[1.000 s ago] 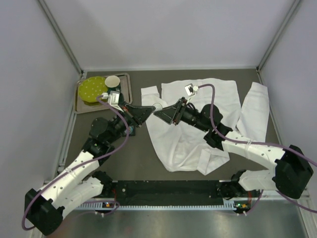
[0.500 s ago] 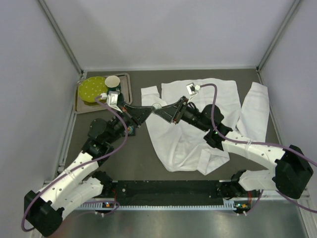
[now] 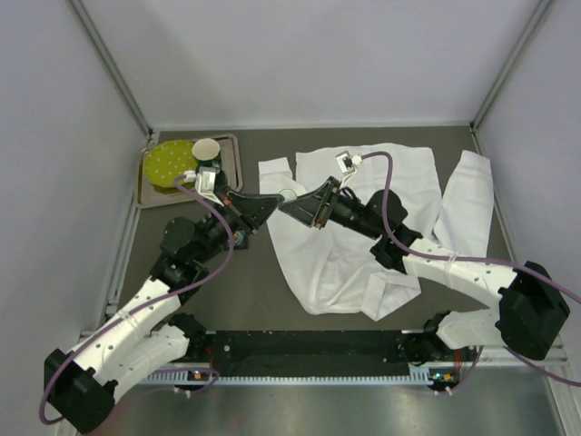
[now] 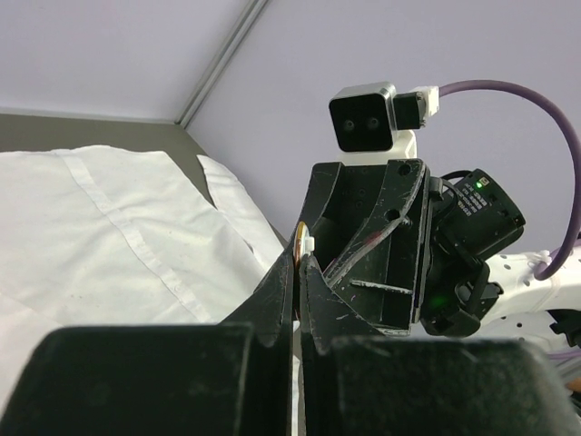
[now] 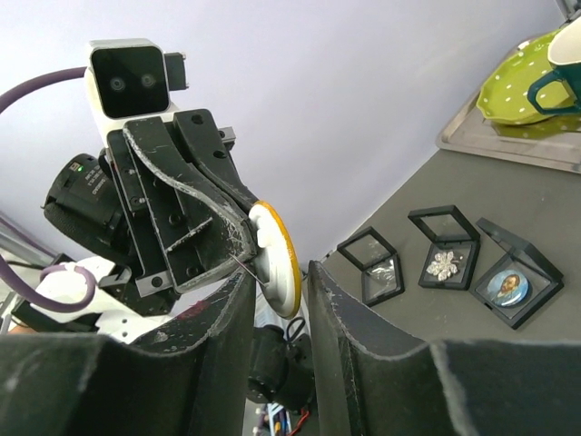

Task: Remove the brooch from the garment
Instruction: Close the brooch.

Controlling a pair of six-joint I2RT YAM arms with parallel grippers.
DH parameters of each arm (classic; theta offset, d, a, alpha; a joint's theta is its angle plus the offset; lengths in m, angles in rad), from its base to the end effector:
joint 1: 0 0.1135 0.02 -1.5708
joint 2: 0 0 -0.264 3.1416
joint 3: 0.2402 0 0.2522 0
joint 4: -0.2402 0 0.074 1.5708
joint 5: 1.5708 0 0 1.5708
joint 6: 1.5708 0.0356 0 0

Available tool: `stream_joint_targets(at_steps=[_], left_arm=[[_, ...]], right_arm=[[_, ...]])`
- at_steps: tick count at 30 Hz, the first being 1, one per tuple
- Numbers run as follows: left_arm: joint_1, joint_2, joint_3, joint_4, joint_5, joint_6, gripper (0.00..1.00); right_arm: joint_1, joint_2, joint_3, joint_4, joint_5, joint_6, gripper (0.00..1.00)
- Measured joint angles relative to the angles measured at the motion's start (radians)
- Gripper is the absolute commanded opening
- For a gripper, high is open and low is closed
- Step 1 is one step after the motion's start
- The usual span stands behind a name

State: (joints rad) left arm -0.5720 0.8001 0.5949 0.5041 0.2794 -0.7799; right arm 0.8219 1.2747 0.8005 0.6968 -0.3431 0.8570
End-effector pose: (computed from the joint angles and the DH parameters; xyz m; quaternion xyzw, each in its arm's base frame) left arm 0.1557 -0.1119 0.3436 0.0504 0.5966 -0.5629 0.5698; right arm 0.1908 0.2229 0.3313 -0.1226 0.6173 0.6441 0.4348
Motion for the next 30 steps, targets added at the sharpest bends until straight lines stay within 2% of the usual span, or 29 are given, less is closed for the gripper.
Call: stream_joint_targets(at_steps=[8, 27, 30], left_arm=[[0.000, 0.000, 0.000, 0.006, 0.007, 0.000, 0.00], [0.000, -0.007, -0.015, 0.043, 0.030, -0.048, 0.00], [0.000, -0.007, -0.015, 0.046, 0.030, -0.052, 0.00]], right_arm=[[-0.002, 0.000, 0.000, -0.002, -0.001, 0.006, 0.35], [-0.059, -0.004, -0.002, 0.104, -0.131, 0.091, 0.34], [-0.059, -0.004, -0.002, 0.105, -0.136, 0.098, 0.47]])
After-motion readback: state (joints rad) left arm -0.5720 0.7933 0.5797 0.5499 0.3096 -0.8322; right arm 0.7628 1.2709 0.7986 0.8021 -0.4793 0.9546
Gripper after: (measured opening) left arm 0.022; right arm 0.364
